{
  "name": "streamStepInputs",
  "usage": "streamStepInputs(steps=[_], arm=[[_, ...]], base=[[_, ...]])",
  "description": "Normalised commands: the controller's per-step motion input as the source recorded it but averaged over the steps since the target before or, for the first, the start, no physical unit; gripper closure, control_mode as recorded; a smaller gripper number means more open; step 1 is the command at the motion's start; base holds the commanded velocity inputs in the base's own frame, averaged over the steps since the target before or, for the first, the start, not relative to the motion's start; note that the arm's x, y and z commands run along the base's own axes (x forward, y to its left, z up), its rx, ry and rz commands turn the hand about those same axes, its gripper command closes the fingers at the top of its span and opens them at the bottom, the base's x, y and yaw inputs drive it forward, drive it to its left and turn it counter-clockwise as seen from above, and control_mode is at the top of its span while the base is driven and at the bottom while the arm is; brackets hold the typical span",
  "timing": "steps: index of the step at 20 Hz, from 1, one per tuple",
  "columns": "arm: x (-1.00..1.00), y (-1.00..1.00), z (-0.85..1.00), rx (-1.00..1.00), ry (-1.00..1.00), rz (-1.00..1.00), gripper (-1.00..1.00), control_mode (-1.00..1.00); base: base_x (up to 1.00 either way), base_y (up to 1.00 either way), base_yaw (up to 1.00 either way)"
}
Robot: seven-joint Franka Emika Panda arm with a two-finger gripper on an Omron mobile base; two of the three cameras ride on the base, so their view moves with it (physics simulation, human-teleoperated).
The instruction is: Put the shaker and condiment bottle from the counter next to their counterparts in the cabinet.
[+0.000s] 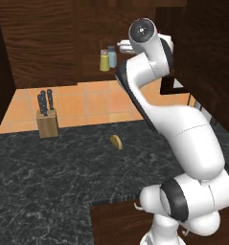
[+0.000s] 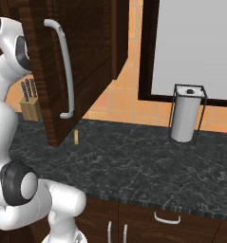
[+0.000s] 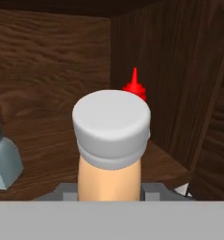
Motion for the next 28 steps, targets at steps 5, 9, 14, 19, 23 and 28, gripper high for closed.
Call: streamStepInputs(steps=[5, 9, 14, 19, 23, 28], arm=[[0.37, -0.16, -0.02, 0.04, 0.01, -0.05, 1.00, -1.00], [0.12, -0.14, -0.06, 0.03, 0.00, 0.00, 1.00, -1.00], [0.00, 0.00, -0.18, 0.00, 0.00, 0.00, 1.00, -1.00], [0.16, 0.00, -0.19, 0.00, 0.00, 0.00, 1.00, -1.00], [0.25, 0.00, -0.04, 0.00, 0.00, 0.00, 1.00, -1.00], [0.30, 0.00, -0.12, 0.00, 0.00, 0.00, 1.00, -1.00]], base=[[0.00, 0.00, 0.00], [0.00, 0.00, 0.00], [0.00, 0.00, 0.00], [0.00, 0.00, 0.00], [0.00, 0.00, 0.00], [0.00, 0.00, 0.00]])
